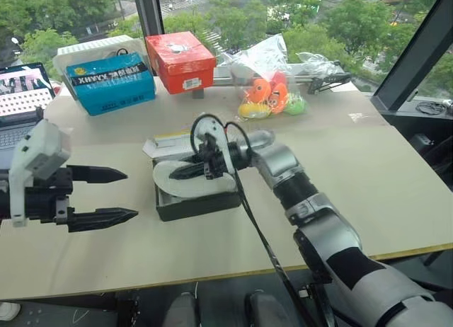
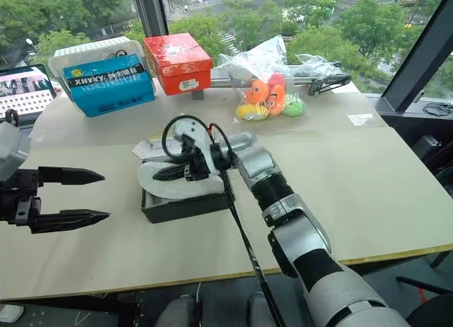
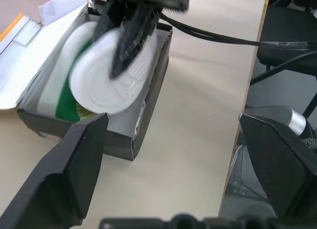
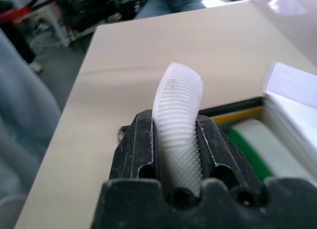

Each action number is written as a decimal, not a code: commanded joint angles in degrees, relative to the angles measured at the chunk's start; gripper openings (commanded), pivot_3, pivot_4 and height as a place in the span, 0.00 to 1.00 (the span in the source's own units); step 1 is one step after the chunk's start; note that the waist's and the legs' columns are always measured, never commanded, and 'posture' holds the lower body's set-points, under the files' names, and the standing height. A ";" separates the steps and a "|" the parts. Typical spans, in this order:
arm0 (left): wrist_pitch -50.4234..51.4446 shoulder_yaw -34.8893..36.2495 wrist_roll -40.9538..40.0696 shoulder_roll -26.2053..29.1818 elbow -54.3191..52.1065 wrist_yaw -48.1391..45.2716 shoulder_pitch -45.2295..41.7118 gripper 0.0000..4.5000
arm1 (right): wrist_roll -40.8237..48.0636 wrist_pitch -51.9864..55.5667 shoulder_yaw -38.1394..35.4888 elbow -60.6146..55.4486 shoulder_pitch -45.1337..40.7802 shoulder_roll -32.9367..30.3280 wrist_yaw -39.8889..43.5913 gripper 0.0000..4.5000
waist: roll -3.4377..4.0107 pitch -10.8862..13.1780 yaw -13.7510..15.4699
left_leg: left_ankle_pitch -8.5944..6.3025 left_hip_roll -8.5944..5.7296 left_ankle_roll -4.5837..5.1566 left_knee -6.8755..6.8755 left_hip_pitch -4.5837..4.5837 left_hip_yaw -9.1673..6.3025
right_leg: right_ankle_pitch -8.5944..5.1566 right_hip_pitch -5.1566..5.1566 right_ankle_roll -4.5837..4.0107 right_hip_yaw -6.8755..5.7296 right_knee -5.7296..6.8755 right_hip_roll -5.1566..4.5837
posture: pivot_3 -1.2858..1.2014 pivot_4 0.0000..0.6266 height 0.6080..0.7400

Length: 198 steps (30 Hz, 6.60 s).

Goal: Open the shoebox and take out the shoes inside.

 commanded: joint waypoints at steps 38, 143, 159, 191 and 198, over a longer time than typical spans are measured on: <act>-9.23 -27.27 5.70 0.04 9.18 -1.99 -20.38 1.00 | -12.25 1.42 -8.36 1.96 10.45 -12.37 -52.03 0.55 | -0.77 0.10 -3.15 | 0.02 0.15 0.01 0.20 -0.04 0.78 | 0.31 -0.29 0.37 1.22 -0.07 0.36 | 0.52 0.24 1.00; -4.16 3.45 13.44 -0.21 2.57 -0.62 3.99 1.00 | -18.33 -20.49 4.70 15.16 -10.08 -5.86 -4.65 0.99 | -0.61 0.23 -1.39 | -0.13 0.55 -0.25 0.05 -0.33 1.03 | 0.31 -0.87 -0.01 1.09 0.08 0.55 | 0.52 0.24 1.00; -5.46 2.28 13.31 0.03 3.39 -0.32 3.29 1.00 | -20.67 -20.61 7.53 17.11 -5.95 1.17 -7.39 0.99 | -0.63 0.22 -1.61 | -0.14 0.59 -0.27 0.05 -0.28 1.03 | 0.31 -0.84 -0.02 1.10 0.09 0.58 | 0.52 0.24 1.00; -9.09 -8.42 13.06 0.28 6.77 1.27 -4.76 1.00 | -31.62 -33.53 11.28 -6.19 -1.68 -4.61 -26.18 0.11 | -0.64 0.21 -1.34 | -0.14 0.63 -0.28 -0.03 -0.16 1.14 | 0.31 -0.84 -0.07 1.17 0.12 0.63 | 0.52 0.24 1.00; -10.08 -11.09 13.15 -0.04 7.63 1.46 -6.72 1.00 | -32.11 -32.04 10.61 -11.99 -0.89 -8.36 -27.20 0.11 | -0.64 0.21 -0.81 | -0.14 0.62 -0.28 0.03 -0.19 1.14 | 0.31 -0.83 -0.07 1.16 0.10 0.62 | 0.52 0.24 1.00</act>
